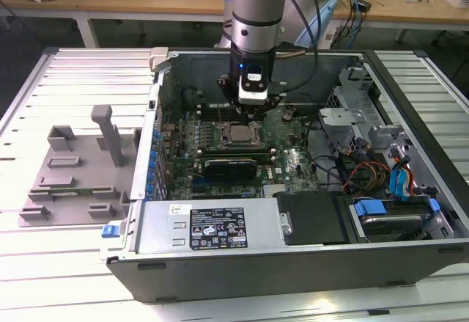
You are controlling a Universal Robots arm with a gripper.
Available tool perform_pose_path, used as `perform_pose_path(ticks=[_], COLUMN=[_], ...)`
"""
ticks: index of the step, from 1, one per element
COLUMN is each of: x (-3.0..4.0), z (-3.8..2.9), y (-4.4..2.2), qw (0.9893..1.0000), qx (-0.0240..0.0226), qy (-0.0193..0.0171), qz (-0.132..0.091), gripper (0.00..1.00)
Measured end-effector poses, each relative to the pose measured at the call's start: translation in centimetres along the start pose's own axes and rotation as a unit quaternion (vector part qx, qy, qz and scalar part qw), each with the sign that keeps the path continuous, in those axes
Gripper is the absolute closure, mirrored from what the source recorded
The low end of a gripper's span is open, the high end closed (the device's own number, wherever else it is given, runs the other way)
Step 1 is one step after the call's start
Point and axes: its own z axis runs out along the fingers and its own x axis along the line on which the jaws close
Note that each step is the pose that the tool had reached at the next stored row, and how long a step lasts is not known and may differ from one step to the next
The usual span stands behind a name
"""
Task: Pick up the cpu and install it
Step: 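Close the cpu cover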
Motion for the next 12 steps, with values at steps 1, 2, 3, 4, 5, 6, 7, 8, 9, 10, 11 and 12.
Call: perform_pose_path(ticks=[1, 2, 3, 4, 5, 6, 7, 8, 9, 10, 11, 12], x=[0.00, 0.00, 0.00, 0.00, 0.00, 0.00, 0.00, 0.00, 0.00, 0.00, 0.00, 0.00], z=[0.00, 0.00, 0.00, 0.00, 0.00, 0.00, 0.00, 0.00, 0.00, 0.00, 0.00, 0.01], y=[0.00, 0.00, 0.00, 0.00, 0.00, 0.00, 0.00, 0.00, 0.00, 0.00, 0.00, 0.00], qw=[1.0000, 0.9994, 0.9987, 0.9977, 0.9964, 0.9945, 0.9926, 0.9896, 0.9850, 0.9813, 0.9778, 0.9750], qx=[-0.0001, -0.0003, -0.0005, -0.0007, -0.0009, -0.0011, -0.0012, -0.0015, -0.0017, -0.0019, -0.0021, -0.0022], qy=[-0.0001, -0.0003, -0.0005, -0.0007, -0.0009, -0.0011, -0.0012, -0.0015, -0.0018, -0.0020, -0.0021, -0.0023], qz=[-0.009, -0.034, -0.051, -0.068, -0.085, -0.104, -0.121, -0.144, -0.173, -0.192, -0.209, -0.222], gripper=[0.89, 0.89, 0.89, 0.89, 0.89, 0.89, 0.89, 0.89, 0.89, 0.89, 0.89, 0.89])
